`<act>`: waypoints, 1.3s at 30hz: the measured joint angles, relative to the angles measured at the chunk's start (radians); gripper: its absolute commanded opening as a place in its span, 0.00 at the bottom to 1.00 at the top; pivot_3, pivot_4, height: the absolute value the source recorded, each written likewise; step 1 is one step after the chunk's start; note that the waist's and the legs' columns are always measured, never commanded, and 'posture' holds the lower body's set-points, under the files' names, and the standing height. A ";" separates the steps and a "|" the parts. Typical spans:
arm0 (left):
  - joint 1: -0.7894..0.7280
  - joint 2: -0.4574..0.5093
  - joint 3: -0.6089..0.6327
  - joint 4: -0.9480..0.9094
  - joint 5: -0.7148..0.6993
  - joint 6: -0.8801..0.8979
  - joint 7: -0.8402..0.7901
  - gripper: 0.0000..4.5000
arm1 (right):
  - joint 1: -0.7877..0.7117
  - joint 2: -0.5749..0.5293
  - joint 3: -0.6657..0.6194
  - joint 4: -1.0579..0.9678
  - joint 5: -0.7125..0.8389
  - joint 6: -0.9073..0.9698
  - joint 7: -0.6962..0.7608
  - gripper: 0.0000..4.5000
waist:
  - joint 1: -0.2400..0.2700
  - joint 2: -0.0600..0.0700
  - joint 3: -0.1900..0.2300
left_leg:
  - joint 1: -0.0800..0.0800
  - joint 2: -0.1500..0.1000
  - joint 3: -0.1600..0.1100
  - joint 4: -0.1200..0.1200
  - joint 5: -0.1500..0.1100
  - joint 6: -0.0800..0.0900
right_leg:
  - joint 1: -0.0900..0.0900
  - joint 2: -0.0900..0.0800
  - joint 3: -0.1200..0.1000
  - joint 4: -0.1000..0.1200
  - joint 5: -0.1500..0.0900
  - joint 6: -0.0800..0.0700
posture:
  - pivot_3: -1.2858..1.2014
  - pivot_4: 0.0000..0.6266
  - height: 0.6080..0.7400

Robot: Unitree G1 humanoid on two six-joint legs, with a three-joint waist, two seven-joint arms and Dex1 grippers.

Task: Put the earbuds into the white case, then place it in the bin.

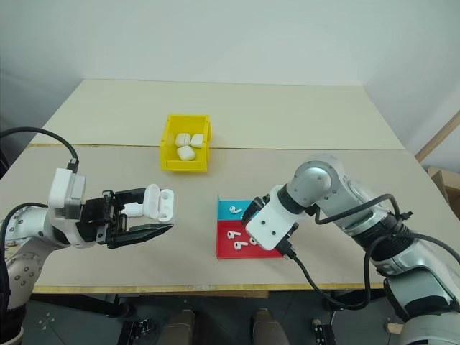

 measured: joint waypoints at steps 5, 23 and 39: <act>0.000 0.000 -0.006 0.001 0.009 -0.015 0.001 0.62 | -0.006 0.020 0.004 0.027 -0.024 -0.024 0.000 0.61 | 0.000 0.000 0.000 | 0.000 0.000 0.000 0.000 0.000 0.000 | 0.000 0.000 0.000 0.000 0.000 0.000 | 0.52 0.24 1.00; 0.001 0.000 -0.024 0.003 0.047 -0.025 0.022 0.62 | -0.020 0.085 0.042 0.137 -0.105 -0.151 -0.002 0.61 | -0.002 0.000 0.000 | 0.000 0.000 0.000 0.000 0.000 0.000 | 0.000 0.000 0.000 0.000 0.000 0.000 | 0.52 0.24 1.00; 0.015 -0.001 -0.025 0.001 0.053 -0.026 0.032 0.62 | -0.083 0.115 0.086 0.213 -0.155 -0.215 0.003 0.61 | -0.002 0.000 0.000 | 0.000 0.000 0.000 0.000 0.000 0.000 | 0.000 0.000 0.000 0.000 0.000 0.000 | 0.52 0.24 1.00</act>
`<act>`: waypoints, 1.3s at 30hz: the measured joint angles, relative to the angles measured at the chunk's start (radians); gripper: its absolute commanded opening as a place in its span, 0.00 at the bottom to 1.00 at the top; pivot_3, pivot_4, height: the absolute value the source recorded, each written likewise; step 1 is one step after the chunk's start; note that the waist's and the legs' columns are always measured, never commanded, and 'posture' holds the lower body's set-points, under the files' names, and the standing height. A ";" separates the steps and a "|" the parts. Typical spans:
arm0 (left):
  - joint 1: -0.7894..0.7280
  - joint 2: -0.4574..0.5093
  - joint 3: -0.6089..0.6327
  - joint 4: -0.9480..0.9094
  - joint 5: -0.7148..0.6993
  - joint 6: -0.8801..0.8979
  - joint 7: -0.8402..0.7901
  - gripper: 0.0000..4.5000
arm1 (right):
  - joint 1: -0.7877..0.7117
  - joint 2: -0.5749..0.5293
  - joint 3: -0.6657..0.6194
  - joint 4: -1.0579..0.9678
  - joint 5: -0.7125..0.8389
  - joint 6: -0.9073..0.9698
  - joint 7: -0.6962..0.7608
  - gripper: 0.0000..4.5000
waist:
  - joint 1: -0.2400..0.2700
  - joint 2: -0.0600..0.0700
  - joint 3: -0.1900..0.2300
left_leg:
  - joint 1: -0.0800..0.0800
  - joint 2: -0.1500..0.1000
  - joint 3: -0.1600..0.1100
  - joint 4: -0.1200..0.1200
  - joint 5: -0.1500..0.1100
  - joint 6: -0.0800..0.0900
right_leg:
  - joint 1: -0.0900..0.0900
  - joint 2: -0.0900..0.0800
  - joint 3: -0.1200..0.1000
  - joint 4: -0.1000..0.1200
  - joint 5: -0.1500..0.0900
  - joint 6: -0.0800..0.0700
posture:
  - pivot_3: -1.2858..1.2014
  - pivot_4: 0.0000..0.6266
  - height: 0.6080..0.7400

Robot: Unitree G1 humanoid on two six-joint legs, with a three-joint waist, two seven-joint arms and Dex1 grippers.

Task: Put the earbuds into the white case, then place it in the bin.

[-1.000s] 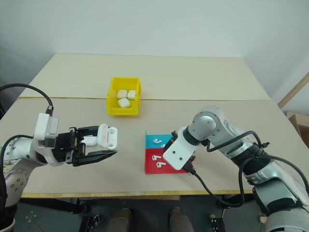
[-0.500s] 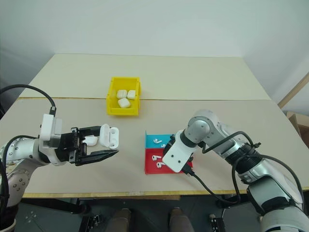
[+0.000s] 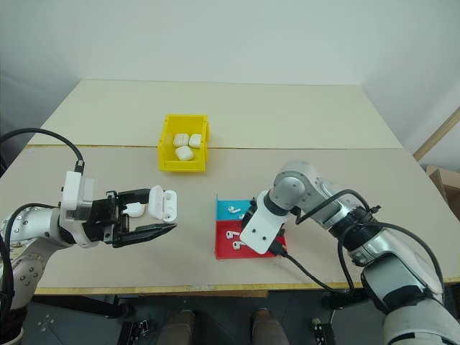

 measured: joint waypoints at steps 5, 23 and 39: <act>0.000 0.000 0.000 0.000 0.006 -0.006 -0.001 0.62 | -0.036 0.000 0.041 -0.001 -0.009 -0.001 0.004 0.61 | 0.000 0.000 0.000 | 0.000 0.000 0.000 0.000 0.000 0.000 | 0.000 0.000 0.000 0.000 0.000 0.000 | 0.52 0.24 1.00; 0.024 -0.002 -0.019 -0.001 0.016 -0.036 0.004 0.62 | -0.081 -0.038 0.167 -0.040 -0.017 0.011 0.007 0.61 | 0.000 0.000 0.000 | 0.000 0.000 0.000 0.000 0.000 0.000 | 0.000 0.000 0.000 0.000 0.000 0.000 | 0.52 0.24 1.00; 0.025 0.001 -0.024 -0.001 0.019 -0.037 0.011 0.62 | -0.092 0.001 0.177 -0.025 -0.018 0.024 0.008 0.53 | 0.000 0.001 0.000 | 0.000 0.000 0.000 0.000 0.000 0.000 | 0.000 0.000 0.000 0.000 0.000 0.000 | 0.52 0.24 1.00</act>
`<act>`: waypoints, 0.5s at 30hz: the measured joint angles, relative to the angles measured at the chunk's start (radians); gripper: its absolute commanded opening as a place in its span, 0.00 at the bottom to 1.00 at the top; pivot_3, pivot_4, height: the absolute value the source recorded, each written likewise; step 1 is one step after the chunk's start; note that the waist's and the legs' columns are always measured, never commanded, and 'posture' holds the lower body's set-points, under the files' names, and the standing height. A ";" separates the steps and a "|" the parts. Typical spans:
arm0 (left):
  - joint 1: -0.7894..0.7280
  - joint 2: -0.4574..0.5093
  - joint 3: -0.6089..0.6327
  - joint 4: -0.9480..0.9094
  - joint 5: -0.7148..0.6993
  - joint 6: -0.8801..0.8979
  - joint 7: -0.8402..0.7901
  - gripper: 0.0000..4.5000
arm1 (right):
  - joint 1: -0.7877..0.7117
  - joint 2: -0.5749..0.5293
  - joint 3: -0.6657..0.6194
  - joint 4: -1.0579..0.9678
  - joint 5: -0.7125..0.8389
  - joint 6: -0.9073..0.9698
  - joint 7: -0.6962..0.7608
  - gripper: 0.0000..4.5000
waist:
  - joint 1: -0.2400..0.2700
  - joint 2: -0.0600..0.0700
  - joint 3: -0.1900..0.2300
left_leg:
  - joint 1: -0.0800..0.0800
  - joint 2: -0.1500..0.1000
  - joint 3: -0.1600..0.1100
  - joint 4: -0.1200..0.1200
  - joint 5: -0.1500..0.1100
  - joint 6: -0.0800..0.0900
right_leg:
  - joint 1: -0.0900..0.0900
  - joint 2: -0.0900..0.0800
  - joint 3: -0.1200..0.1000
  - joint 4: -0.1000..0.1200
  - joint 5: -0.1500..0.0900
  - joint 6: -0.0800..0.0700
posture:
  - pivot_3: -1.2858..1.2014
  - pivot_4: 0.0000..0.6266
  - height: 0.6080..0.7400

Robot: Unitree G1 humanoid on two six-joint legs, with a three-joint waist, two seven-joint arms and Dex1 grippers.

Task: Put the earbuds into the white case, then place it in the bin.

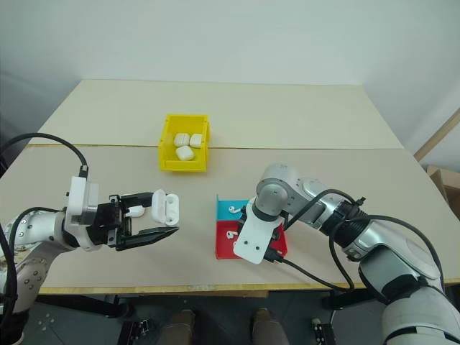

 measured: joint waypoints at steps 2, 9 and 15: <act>0.001 0.002 0.000 0.000 0.000 0.000 -0.002 0.62 | -0.011 0.000 0.000 0.003 0.000 -0.002 0.000 0.53 | 0.000 0.000 0.000 | 0.000 0.000 0.000 0.000 0.000 0.000 | 0.000 0.000 0.000 0.000 0.000 0.000 | 0.52 0.24 1.00; 0.001 0.006 0.000 0.000 0.000 0.000 -0.003 0.62 | -0.011 0.000 0.000 0.003 0.000 -0.007 0.000 0.53 | 0.000 0.000 0.000 | 0.000 0.000 0.000 0.000 0.000 0.000 | 0.000 0.000 0.000 0.000 0.000 0.000 | 0.52 0.24 1.00; 0.001 0.006 -0.004 0.000 0.013 0.000 -0.002 0.62 | -0.012 0.000 0.000 0.003 -0.001 -0.007 0.000 0.53 | 0.000 0.000 0.000 | 0.000 0.000 0.000 0.000 0.000 0.000 | 0.000 0.000 0.000 0.000 0.000 0.000 | 0.52 0.24 1.00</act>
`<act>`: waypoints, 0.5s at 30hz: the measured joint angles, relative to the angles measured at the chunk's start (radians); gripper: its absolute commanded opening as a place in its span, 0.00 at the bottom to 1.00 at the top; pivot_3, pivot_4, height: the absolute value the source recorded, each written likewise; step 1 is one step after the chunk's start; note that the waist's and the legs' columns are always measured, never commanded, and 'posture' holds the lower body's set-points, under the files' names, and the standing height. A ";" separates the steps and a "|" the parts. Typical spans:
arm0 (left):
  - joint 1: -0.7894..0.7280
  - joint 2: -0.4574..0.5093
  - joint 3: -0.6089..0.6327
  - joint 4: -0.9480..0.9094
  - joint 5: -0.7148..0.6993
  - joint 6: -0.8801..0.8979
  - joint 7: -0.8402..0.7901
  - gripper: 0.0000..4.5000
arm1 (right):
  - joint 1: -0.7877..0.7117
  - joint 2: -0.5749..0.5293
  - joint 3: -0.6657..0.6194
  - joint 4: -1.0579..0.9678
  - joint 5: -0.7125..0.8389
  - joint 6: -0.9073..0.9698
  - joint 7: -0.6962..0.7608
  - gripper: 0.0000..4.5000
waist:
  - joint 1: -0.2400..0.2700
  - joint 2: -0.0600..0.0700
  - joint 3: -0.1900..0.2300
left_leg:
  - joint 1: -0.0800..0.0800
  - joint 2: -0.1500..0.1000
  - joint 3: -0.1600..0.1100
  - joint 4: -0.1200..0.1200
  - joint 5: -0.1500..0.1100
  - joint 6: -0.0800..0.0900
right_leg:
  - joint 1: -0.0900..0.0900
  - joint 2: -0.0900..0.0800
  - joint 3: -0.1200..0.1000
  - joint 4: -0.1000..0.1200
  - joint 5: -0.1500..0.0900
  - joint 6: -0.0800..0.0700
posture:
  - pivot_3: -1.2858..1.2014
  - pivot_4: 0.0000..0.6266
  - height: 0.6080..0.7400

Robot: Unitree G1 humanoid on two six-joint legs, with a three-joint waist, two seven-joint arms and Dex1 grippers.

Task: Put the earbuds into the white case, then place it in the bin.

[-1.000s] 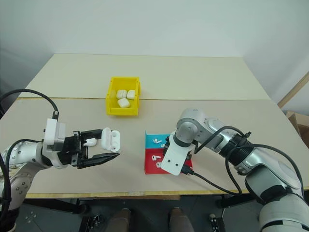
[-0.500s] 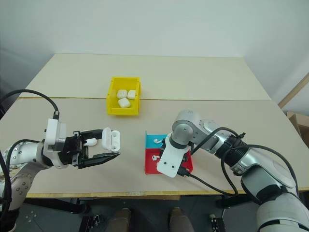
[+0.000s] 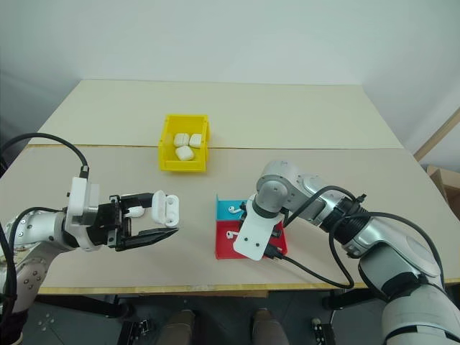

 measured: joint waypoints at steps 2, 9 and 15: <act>0.000 0.000 0.000 0.000 0.000 0.000 0.000 0.62 | 0.000 0.000 0.000 0.000 0.000 0.000 0.000 0.45 | 0.000 0.000 0.000 | 0.000 0.000 0.000 0.000 0.000 0.000 | 0.000 0.000 0.000 0.000 0.000 0.000 | 0.52 0.24 1.00; 0.005 0.000 0.000 0.000 0.003 0.000 0.000 0.62 | 0.000 0.000 0.002 0.000 -0.002 -0.003 0.000 0.45 | 0.000 0.000 0.000 | 0.000 0.000 0.000 0.000 0.000 0.000 | 0.000 0.000 0.000 0.000 0.000 0.000 | 0.52 0.24 1.00; 0.006 0.000 -0.001 0.000 0.006 0.000 0.002 0.62 | 0.000 0.004 0.002 0.001 -0.002 -0.004 0.000 0.45 | 0.000 0.000 0.000 | 0.000 0.000 0.000 0.000 0.000 0.000 | 0.000 0.000 0.000 0.000 0.000 0.000 | 0.52 0.24 1.00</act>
